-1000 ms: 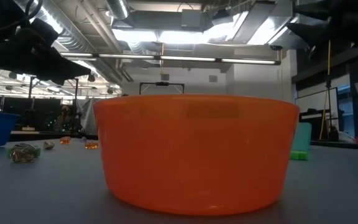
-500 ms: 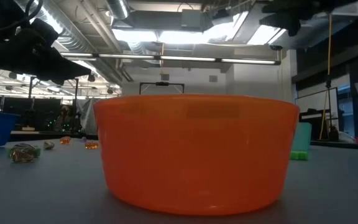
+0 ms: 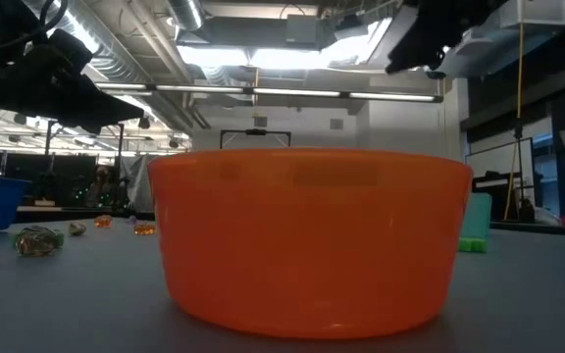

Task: Sort Halloween decoration
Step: Put the orange pumpkin toy into the yellow bin

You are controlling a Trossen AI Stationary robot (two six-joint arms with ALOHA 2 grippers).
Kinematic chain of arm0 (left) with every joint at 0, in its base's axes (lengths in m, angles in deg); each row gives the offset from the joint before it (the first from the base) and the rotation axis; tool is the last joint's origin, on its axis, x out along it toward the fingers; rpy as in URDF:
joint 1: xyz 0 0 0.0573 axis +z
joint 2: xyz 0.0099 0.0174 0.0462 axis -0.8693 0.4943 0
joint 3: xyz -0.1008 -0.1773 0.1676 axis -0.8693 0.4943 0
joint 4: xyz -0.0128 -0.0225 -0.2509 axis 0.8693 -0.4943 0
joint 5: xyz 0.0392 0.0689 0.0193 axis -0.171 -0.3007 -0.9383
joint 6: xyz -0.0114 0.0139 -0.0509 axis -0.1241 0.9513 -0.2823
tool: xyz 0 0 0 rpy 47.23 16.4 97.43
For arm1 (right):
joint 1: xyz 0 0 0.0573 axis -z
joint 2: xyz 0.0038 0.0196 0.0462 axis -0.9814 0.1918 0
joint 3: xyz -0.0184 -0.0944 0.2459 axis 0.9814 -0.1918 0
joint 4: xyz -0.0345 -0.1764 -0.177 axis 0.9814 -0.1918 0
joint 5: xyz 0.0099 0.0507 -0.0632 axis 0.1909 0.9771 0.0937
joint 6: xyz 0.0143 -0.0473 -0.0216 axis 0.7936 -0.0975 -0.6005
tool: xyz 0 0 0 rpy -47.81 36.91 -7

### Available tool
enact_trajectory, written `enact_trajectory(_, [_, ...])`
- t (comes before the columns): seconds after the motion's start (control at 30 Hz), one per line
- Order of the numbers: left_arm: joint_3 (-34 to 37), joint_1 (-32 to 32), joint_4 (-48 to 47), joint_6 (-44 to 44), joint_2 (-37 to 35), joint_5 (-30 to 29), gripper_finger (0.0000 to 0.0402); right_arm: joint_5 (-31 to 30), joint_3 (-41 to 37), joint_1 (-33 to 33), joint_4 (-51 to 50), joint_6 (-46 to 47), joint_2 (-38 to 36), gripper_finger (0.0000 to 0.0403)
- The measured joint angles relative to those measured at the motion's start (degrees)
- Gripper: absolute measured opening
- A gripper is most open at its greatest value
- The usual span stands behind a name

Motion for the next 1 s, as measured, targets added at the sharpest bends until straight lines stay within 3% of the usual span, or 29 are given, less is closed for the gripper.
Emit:
enact_trajectory(0.33, [0.0, 0.0, 0.0, 0.0, 0.0, 0.0, 0.0, -0.1, 0.0, 0.0, -8.3, -2.5, 9.8, 0.0204])
enact_trajectory(1.0, [0.0, 0.0, 0.0, 0.0, 0.0, 0.0, 0.0, -2.8, 0.0, 0.0, -13.3, -15.1, 26.9, 0.0204])
